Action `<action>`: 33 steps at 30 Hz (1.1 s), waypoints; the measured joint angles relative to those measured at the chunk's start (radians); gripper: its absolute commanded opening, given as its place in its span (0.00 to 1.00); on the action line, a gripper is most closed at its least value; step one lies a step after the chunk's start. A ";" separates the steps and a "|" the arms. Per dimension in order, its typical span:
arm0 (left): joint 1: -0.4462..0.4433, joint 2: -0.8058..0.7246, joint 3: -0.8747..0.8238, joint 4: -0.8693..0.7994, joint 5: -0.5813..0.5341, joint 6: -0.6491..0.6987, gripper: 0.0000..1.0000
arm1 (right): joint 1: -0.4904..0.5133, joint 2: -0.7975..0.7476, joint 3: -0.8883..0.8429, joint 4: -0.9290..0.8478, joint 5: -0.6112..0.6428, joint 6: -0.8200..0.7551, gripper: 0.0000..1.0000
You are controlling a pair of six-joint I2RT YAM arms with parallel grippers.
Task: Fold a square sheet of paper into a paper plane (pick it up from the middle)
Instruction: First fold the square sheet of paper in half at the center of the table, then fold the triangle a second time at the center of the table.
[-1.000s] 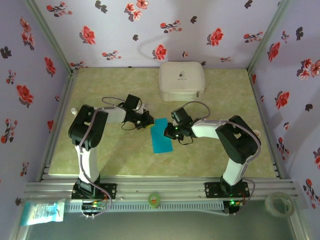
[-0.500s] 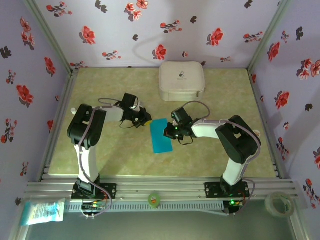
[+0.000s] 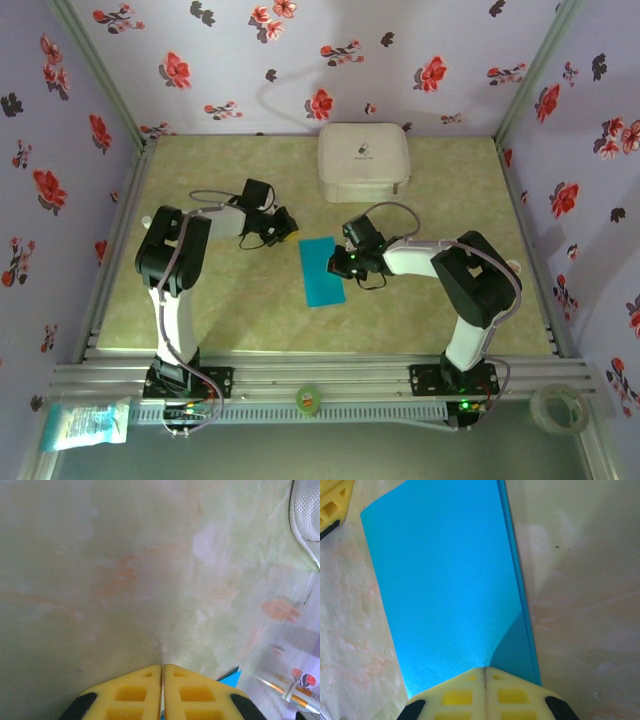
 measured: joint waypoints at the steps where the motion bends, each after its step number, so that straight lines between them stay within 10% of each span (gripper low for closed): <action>1: -0.001 -0.004 0.000 -0.004 -0.004 0.004 0.13 | 0.000 0.000 0.000 0.000 0.000 0.000 0.00; 13: -0.117 -0.269 -0.121 -0.003 0.013 0.046 0.11 | 0.000 0.000 0.001 -0.002 0.002 0.000 0.00; 33: -0.182 -0.240 -0.397 0.179 0.063 0.024 0.12 | 0.002 -0.004 -0.005 0.005 0.007 0.001 0.00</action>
